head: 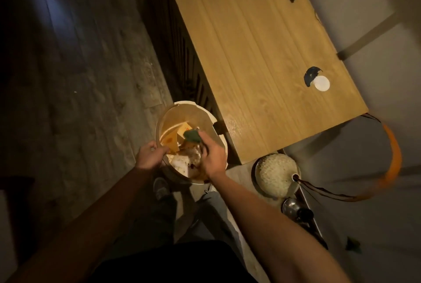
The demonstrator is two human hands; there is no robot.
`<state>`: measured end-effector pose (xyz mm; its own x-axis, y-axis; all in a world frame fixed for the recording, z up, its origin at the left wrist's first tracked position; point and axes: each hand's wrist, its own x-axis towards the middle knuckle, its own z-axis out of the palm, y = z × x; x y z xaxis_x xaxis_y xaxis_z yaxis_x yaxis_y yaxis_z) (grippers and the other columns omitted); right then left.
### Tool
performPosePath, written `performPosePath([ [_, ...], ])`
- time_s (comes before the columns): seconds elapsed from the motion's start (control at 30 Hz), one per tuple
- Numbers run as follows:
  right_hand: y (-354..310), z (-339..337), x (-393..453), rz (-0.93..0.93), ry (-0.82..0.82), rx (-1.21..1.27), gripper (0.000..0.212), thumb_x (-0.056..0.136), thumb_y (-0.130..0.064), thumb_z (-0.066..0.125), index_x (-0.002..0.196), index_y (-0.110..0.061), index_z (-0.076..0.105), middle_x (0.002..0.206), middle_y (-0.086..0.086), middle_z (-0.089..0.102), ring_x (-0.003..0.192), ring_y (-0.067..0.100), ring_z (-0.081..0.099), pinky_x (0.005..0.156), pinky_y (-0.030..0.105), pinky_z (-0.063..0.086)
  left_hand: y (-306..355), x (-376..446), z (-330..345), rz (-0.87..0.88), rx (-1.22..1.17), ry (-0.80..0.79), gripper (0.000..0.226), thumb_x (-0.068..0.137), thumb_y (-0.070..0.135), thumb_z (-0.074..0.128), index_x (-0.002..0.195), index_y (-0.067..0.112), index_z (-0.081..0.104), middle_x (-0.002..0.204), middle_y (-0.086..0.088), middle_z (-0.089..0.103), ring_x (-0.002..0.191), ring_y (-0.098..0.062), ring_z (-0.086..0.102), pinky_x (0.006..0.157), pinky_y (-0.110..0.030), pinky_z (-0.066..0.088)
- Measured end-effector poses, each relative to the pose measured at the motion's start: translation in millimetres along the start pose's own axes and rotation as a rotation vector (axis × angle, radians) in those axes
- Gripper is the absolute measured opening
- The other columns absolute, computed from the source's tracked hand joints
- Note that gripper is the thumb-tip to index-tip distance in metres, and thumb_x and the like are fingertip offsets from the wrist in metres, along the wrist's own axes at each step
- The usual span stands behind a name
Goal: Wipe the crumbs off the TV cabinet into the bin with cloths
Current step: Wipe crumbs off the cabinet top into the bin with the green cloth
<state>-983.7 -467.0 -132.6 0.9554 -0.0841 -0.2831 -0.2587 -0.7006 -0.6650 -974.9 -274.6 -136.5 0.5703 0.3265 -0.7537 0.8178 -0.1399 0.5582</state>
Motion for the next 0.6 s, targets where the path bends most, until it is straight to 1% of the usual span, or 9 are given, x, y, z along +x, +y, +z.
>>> performPosePath([
  [0.1, -9.8, 30.8, -32.0, 0.100, -0.038, 0.101, 0.053, 0.097, 0.002, 0.055, 0.140, -0.028, 0.062, 0.145, -0.006, 0.060, 0.134, 0.018, 0.057, 0.111, 0.014, 0.029, -12.1, 0.7, -12.1, -0.027, 0.008, -0.015, 0.020, 0.082, 0.019, 0.074, 0.075, 0.013, 0.056, 0.077, -0.013, 0.060, 0.073, -0.026, 0.059, 0.068, -0.044, 0.054],
  [0.2, -19.6, 35.4, -39.2, 0.091, -0.006, 0.132, 0.053, 0.095, 0.005, 0.057, 0.138, -0.027, 0.065, 0.143, -0.006, 0.062, 0.133, 0.013, 0.056, 0.105, -0.004, 0.021, -23.5, 0.7, -22.9, -0.037, 0.011, 0.012, 0.020, 0.082, 0.017, 0.073, 0.074, 0.012, 0.055, 0.074, -0.017, 0.060, 0.068, -0.027, 0.061, 0.062, -0.040, 0.053],
  [0.23, -22.7, 33.3, -38.5, 0.080, 0.001, 0.134, 0.053, 0.095, 0.004, 0.057, 0.137, -0.027, 0.066, 0.142, -0.006, 0.063, 0.132, 0.012, 0.056, 0.103, -0.007, 0.020, -26.0, 0.3, -25.9, -0.046, 0.000, 0.007, 0.019, 0.083, 0.017, 0.072, 0.075, 0.011, 0.055, 0.075, -0.019, 0.062, 0.066, -0.028, 0.064, 0.061, -0.041, 0.057],
  [0.3, -27.1, 27.7, -34.6, 0.056, 0.008, 0.139, 0.051, 0.096, 0.003, 0.057, 0.137, -0.027, 0.066, 0.142, -0.006, 0.063, 0.134, 0.012, 0.055, 0.102, -0.008, 0.020, -29.2, -0.4, -32.0, -0.060, -0.028, -0.018, 0.018, 0.086, 0.017, 0.071, 0.079, 0.010, 0.056, 0.083, -0.024, 0.066, 0.073, -0.031, 0.068, 0.070, -0.050, 0.063],
  [0.33, -28.5, 25.0, -32.5, 0.044, 0.009, 0.143, 0.051, 0.097, 0.003, 0.057, 0.138, -0.026, 0.065, 0.143, -0.006, 0.062, 0.134, 0.012, 0.055, 0.105, -0.006, 0.021, -30.2, -1.1, -35.3, -0.059, -0.027, -0.020, 0.018, 0.087, 0.018, 0.071, 0.081, 0.009, 0.057, 0.086, -0.025, 0.068, 0.076, -0.031, 0.069, 0.071, -0.050, 0.063],
  [0.4, -31.0, 19.0, -29.5, 0.047, 0.025, 0.142, 0.050, 0.098, 0.000, 0.056, 0.139, -0.028, 0.064, 0.145, -0.006, 0.061, 0.135, 0.011, 0.054, 0.109, 0.001, 0.023, -31.5, -1.9, -43.3, -0.049, -0.008, -0.008, 0.018, 0.088, 0.020, 0.071, 0.083, 0.009, 0.059, 0.088, -0.023, 0.070, 0.074, -0.030, 0.069, 0.064, -0.041, 0.063],
  [0.47, -30.5, 11.9, -27.1, 0.061, 0.050, 0.146, 0.049, 0.099, -0.003, 0.056, 0.140, -0.029, 0.063, 0.145, -0.007, 0.060, 0.135, 0.010, 0.054, 0.108, 0.000, 0.023, -32.1, -1.0, -49.9, -0.046, -0.011, -0.010, 0.016, 0.088, 0.018, 0.071, 0.085, 0.007, 0.060, 0.088, -0.021, 0.071, 0.072, -0.029, 0.071, 0.057, -0.034, 0.060],
  [0.53, -27.9, 4.9, -25.9, 0.075, 0.072, 0.156, 0.047, 0.100, -0.004, 0.056, 0.140, -0.027, 0.063, 0.145, -0.005, 0.061, 0.135, 0.010, 0.054, 0.106, -0.003, 0.021, -29.8, 0.4, -52.8, -0.051, -0.031, -0.013, 0.014, 0.089, 0.015, 0.071, 0.083, 0.008, 0.059, 0.088, -0.020, 0.071, 0.074, -0.032, 0.072, 0.058, -0.034, 0.059],
  [0.6, -27.5, -2.3, -26.8, 0.094, 0.094, 0.169, 0.046, 0.100, -0.003, 0.056, 0.140, -0.026, 0.063, 0.145, -0.005, 0.061, 0.137, 0.011, 0.053, 0.110, 0.005, 0.025, -25.5, 0.6, -52.3, -0.048, -0.048, -0.004, 0.015, 0.089, 0.012, 0.070, 0.080, 0.009, 0.059, 0.088, -0.019, 0.070, 0.076, -0.031, 0.071, 0.060, -0.035, 0.059],
])
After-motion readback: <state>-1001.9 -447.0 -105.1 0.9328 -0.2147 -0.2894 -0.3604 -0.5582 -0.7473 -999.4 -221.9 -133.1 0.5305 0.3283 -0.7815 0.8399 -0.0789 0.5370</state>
